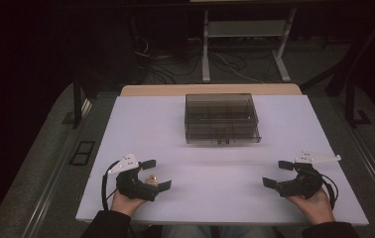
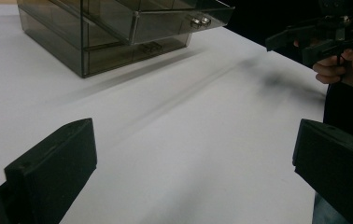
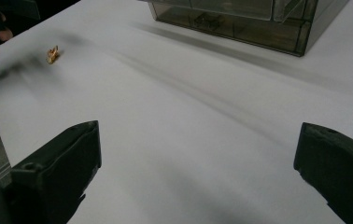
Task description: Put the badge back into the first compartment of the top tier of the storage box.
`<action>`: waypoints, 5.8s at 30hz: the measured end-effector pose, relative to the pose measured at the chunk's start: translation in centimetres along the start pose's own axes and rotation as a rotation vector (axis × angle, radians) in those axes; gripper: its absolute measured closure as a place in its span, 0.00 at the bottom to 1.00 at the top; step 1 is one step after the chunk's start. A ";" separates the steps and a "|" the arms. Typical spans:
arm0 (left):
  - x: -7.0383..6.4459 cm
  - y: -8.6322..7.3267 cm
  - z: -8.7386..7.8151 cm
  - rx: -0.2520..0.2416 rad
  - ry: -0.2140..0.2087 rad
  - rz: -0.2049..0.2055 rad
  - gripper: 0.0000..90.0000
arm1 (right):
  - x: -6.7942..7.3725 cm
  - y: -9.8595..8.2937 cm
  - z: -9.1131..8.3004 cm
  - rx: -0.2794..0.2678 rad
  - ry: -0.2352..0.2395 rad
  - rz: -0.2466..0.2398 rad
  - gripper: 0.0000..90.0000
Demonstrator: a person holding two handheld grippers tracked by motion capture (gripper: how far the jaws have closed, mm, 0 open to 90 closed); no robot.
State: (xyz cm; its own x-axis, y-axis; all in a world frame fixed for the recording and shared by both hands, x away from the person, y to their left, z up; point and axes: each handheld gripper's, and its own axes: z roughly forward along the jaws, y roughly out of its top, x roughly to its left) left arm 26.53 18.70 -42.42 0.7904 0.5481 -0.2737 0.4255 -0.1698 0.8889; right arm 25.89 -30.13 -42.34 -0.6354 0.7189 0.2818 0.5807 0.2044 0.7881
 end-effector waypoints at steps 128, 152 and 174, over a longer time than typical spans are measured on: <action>5.6 1.2 1.2 0.523 -0.112 -0.009 0.06 | -0.1 -0.3 0.3 0.071 0.005 -0.007 0.00; 5.2 0.8 1.4 0.576 -0.100 0.041 0.80 | -0.1 -0.3 0.3 0.069 0.013 -0.013 0.00; 5.1 0.7 -0.8 0.478 -0.138 -0.058 0.98 | -0.2 -0.3 0.3 0.065 0.009 -0.003 0.00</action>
State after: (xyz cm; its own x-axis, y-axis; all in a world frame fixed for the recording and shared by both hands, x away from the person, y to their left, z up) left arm 30.49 22.00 -42.94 0.7965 0.4597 -0.3927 0.5995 -0.5162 0.6117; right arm 25.97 -30.14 -42.77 -0.6417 0.7122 0.2845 0.6105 0.2499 0.7515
